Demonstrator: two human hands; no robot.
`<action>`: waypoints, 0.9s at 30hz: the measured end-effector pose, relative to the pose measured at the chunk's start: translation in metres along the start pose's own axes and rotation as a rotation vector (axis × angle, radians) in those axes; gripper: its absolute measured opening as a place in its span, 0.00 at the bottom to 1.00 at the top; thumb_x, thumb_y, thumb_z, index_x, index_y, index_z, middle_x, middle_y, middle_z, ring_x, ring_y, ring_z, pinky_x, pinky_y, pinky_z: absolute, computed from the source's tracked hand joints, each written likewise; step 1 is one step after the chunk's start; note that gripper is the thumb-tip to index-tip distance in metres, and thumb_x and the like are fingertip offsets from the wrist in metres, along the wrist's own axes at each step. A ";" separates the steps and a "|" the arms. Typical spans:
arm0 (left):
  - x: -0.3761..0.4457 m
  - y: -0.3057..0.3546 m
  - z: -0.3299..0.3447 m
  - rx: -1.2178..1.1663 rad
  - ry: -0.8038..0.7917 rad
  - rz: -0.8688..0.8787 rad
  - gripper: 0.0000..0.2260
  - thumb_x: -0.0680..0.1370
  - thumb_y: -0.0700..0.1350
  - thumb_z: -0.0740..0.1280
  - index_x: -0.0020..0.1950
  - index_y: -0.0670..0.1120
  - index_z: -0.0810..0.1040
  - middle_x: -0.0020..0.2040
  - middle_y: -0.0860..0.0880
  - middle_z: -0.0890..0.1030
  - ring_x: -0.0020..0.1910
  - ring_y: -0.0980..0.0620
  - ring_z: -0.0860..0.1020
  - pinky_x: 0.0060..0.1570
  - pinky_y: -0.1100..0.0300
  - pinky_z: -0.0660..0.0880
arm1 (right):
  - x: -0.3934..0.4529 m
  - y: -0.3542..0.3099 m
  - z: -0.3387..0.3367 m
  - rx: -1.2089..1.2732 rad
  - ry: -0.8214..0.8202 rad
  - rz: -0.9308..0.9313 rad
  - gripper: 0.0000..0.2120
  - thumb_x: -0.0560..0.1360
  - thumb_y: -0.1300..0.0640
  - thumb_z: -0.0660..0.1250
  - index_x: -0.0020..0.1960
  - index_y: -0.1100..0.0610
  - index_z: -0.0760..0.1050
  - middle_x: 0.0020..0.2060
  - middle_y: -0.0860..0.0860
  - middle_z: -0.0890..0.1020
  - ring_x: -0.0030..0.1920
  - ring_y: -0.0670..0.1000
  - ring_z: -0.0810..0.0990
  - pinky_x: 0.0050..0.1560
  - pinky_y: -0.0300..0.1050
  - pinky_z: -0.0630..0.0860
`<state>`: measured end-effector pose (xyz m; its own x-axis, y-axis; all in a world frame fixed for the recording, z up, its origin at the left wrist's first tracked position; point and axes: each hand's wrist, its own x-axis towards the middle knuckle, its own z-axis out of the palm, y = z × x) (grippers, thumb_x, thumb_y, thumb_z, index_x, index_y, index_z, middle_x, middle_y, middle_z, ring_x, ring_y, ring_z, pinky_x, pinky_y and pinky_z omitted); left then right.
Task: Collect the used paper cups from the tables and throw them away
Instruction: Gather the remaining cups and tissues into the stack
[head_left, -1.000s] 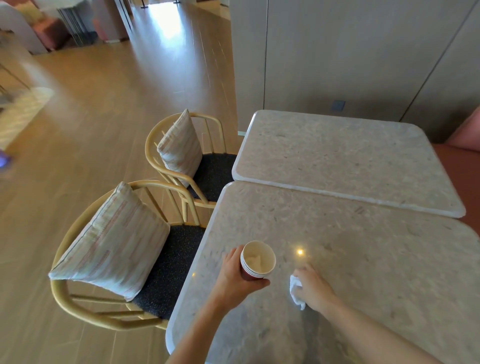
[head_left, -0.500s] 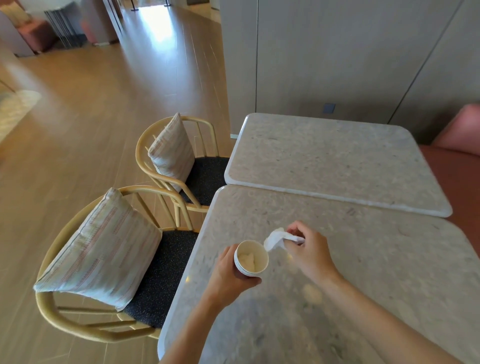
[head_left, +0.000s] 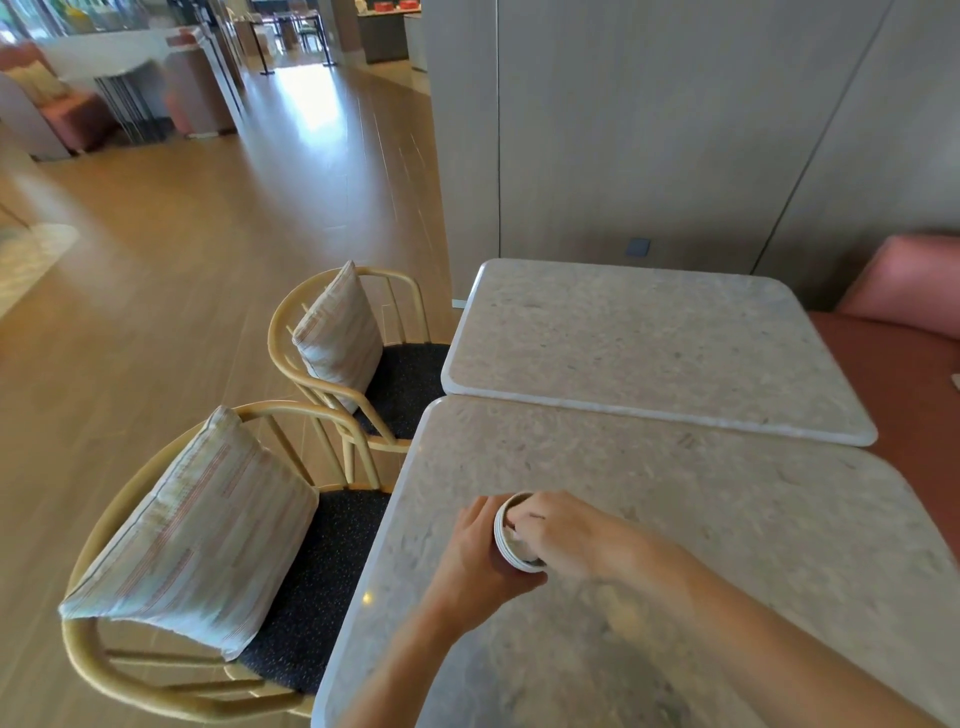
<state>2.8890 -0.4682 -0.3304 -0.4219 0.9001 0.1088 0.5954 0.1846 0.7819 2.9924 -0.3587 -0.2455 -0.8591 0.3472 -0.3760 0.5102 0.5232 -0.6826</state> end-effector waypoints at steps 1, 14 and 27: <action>-0.001 0.001 0.001 -0.004 0.005 0.006 0.32 0.62 0.49 0.81 0.57 0.69 0.68 0.57 0.78 0.69 0.58 0.63 0.73 0.54 0.75 0.67 | -0.001 -0.001 -0.001 -0.051 0.008 -0.003 0.19 0.76 0.56 0.55 0.27 0.45 0.67 0.31 0.42 0.69 0.36 0.47 0.69 0.33 0.38 0.63; -0.006 0.005 -0.002 -0.150 0.035 -0.034 0.32 0.60 0.50 0.81 0.55 0.72 0.71 0.55 0.62 0.78 0.57 0.62 0.75 0.52 0.75 0.70 | -0.036 -0.001 -0.021 -0.252 0.206 -0.121 0.18 0.75 0.60 0.60 0.56 0.42 0.81 0.53 0.41 0.84 0.38 0.36 0.80 0.39 0.30 0.70; -0.010 0.016 0.020 -0.262 0.006 0.002 0.28 0.62 0.53 0.82 0.58 0.61 0.75 0.55 0.58 0.80 0.57 0.52 0.79 0.55 0.51 0.79 | -0.055 0.009 0.003 -0.166 0.007 0.114 0.22 0.69 0.66 0.51 0.47 0.44 0.76 0.36 0.47 0.77 0.21 0.42 0.76 0.22 0.35 0.69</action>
<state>2.9166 -0.4660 -0.3313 -0.4257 0.8977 0.1132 0.3987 0.0738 0.9141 3.0441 -0.3750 -0.2329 -0.7953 0.4168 -0.4402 0.6044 0.6010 -0.5230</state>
